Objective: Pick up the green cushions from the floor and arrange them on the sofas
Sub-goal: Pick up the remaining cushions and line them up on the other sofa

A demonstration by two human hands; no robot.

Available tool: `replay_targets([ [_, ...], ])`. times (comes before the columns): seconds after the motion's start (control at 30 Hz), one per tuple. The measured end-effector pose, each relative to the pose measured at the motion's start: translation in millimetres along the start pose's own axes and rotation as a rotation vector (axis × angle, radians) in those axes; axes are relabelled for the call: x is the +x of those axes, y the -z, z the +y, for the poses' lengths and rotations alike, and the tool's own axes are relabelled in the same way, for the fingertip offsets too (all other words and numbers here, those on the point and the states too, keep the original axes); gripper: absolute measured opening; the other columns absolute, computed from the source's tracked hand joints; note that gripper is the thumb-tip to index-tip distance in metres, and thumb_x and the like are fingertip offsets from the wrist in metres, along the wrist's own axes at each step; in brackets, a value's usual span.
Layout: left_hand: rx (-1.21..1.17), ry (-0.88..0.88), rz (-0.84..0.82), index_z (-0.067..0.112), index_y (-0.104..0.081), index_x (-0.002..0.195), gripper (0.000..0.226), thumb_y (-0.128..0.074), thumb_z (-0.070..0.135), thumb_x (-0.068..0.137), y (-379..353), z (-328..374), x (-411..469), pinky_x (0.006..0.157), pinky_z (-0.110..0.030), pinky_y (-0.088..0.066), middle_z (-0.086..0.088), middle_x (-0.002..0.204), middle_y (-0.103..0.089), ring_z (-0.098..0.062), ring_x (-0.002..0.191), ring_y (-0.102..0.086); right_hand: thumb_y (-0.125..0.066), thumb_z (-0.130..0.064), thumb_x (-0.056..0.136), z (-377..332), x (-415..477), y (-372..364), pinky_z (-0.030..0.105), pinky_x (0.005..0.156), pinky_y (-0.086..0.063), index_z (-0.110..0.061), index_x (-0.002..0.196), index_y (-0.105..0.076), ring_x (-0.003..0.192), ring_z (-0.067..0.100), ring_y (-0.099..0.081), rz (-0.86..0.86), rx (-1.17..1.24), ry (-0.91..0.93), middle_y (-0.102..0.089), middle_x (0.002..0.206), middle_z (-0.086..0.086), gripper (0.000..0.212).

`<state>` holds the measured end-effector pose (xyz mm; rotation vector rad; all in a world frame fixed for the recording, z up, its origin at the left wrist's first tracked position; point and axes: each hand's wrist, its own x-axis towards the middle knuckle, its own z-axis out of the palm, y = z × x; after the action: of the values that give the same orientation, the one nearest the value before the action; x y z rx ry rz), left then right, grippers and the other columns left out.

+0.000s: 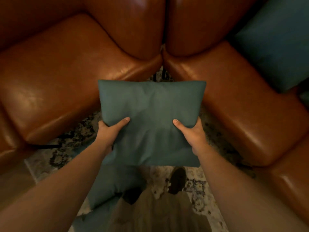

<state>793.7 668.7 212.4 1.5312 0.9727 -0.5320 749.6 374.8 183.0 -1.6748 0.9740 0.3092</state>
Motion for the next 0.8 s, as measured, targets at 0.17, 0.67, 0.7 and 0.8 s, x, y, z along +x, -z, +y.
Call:
replay_targets([
  [0.17,-0.045,-0.081,-0.016,0.022,-0.039,0.133,0.073,-0.089,0.036,0.083,44,62,-108,0.063,-0.035,-0.047,0.011,0.105,-0.054,-0.009,0.087,-0.056,-0.1,-0.05,0.07,-64,-88,29,0.04,0.109,-0.052,-0.031,0.15,-0.051,0.123,0.018,-0.064,-0.038,0.09,0.016,-0.066,0.134,-0.01,0.096],
  [0.67,-0.247,-0.38,-0.038,0.021,-0.039,0.152,0.083,-0.085,0.039,0.086,176,143,-296,0.089,-0.047,-0.044,0.006,0.128,-0.055,-0.019,0.105,-0.057,-0.091,-0.058,0.077,-202,-278,72,0.051,0.117,-0.049,-0.036,0.162,-0.04,0.133,0.022,-0.058,-0.127,0.316,0.223,-0.058,0.147,-0.011,0.101],
  [0.7,-0.263,-0.392,-0.045,0.023,-0.038,0.153,0.084,-0.085,0.04,0.085,183,145,-299,0.091,-0.048,-0.044,0.007,0.128,-0.054,-0.021,0.112,-0.056,-0.09,-0.061,0.076,-209,-284,73,0.052,0.117,-0.049,-0.035,0.161,-0.042,0.133,0.023,-0.058,-0.138,0.32,0.23,-0.059,0.146,-0.011,0.1],
  [0.8,-0.259,-0.453,-0.047,0.025,-0.039,0.153,0.09,-0.088,0.045,0.08,193,148,-307,0.097,-0.051,-0.045,0.006,0.137,-0.054,-0.022,0.122,-0.052,-0.088,-0.071,0.07,-224,-299,75,0.052,0.119,-0.048,-0.032,0.155,-0.052,0.134,0.024,-0.06,-0.168,0.295,0.244,-0.063,0.141,-0.011,0.1],
])
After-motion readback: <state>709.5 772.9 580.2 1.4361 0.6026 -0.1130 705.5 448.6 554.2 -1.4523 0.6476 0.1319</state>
